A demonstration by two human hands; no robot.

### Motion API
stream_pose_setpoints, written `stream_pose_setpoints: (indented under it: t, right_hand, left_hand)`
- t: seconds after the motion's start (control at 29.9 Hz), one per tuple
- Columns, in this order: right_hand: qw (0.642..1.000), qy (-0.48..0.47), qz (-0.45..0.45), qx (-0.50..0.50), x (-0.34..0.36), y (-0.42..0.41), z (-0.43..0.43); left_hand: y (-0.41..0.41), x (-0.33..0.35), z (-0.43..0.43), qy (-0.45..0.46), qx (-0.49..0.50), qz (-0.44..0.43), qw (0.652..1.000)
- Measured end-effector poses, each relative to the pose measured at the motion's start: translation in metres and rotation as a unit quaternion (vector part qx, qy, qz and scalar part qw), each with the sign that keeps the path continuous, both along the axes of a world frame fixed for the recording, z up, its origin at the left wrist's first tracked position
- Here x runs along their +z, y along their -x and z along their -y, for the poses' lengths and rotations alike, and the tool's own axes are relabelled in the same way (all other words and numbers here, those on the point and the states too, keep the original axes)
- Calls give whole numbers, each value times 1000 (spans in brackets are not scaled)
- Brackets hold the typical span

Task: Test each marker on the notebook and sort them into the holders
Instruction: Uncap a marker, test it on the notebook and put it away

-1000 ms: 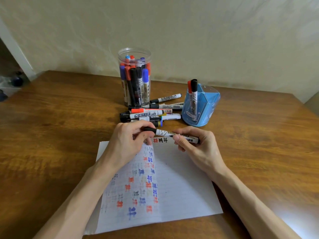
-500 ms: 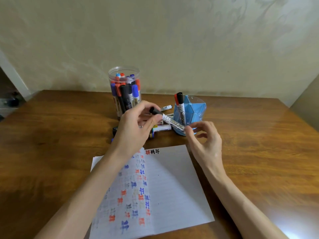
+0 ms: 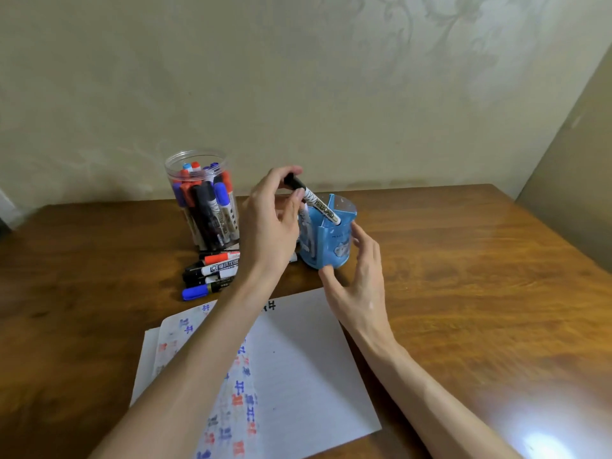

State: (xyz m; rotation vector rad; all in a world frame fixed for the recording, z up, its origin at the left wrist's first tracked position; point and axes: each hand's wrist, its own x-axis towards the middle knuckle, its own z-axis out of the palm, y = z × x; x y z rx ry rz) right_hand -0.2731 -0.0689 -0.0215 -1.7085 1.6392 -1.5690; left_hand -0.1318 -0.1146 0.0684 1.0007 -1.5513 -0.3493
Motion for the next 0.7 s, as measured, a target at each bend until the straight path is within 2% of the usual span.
stream_pose_setpoints:
  t: [0.17,0.33,0.54,0.7]
  right_hand:
    - [1000,15,-11,-8,-1,-1,-1]
    - [1000,9,-7,-16,-2,-3,-1]
    - [1000,6,9,-11,-1,-3,-2]
    - [999,-3,4,38,1,-9,-6]
  left_hand:
    - [8,-11,9,-12,21,77,997]
    - [15,-24,12,-45,21,65,997]
    - [-5,-47,-1,-7,54,14,998]
    - [-57,-77,-16,-60,111,71,989]
